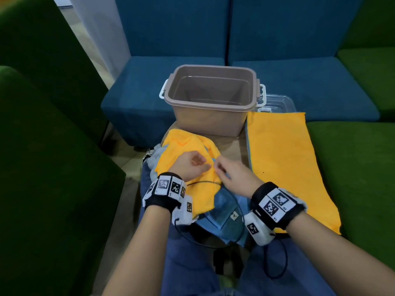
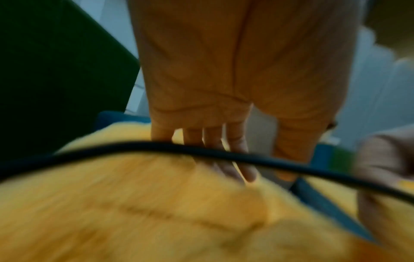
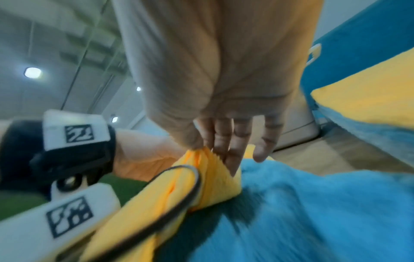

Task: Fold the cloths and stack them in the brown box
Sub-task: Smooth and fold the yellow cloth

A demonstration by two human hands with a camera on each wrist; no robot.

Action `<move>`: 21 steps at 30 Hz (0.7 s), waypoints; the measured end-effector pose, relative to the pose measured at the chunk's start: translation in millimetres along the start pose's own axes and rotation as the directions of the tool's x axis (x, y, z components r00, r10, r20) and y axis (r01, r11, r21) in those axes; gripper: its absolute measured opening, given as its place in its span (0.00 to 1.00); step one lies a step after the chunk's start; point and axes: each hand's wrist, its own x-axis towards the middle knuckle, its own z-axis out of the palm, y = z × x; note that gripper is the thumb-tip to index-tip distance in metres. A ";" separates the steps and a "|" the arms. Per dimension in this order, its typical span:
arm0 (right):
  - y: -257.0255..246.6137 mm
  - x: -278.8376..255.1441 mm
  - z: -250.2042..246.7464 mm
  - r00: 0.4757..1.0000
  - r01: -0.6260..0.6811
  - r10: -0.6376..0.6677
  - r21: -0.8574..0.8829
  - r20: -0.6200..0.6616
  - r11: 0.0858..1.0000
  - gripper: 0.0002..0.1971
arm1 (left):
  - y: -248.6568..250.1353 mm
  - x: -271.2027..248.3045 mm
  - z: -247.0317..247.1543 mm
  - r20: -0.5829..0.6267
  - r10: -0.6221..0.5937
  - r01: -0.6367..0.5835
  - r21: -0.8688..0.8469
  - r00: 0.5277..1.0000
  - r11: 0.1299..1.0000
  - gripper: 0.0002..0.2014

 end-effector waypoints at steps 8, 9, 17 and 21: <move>-43.7 13.6 -94.3 0.863 0.158 -0.110 0.056 -0.493 0.986 0.02 | 95.9 -18.4 -18.0 -0.301 0.408 -0.420 0.028 0.862 0.907 0.06; -48.6 11.4 -102.5 0.855 0.168 -0.113 0.064 -0.506 0.984 0.02 | 104.2 -19.3 -18.4 -0.345 0.423 -0.439 0.033 0.838 0.898 0.07; -59.0 2.1 -144.5 0.828 0.187 -0.175 -0.032 -0.533 0.982 0.03 | 149.1 -9.9 -24.8 -0.436 0.482 -0.489 0.105 0.760 0.866 0.04; -43.1 5.4 -144.8 0.817 0.105 -0.129 -0.075 -0.562 0.992 0.06 | 160.9 -9.6 -22.0 -0.490 0.477 -0.498 0.096 0.730 0.862 0.07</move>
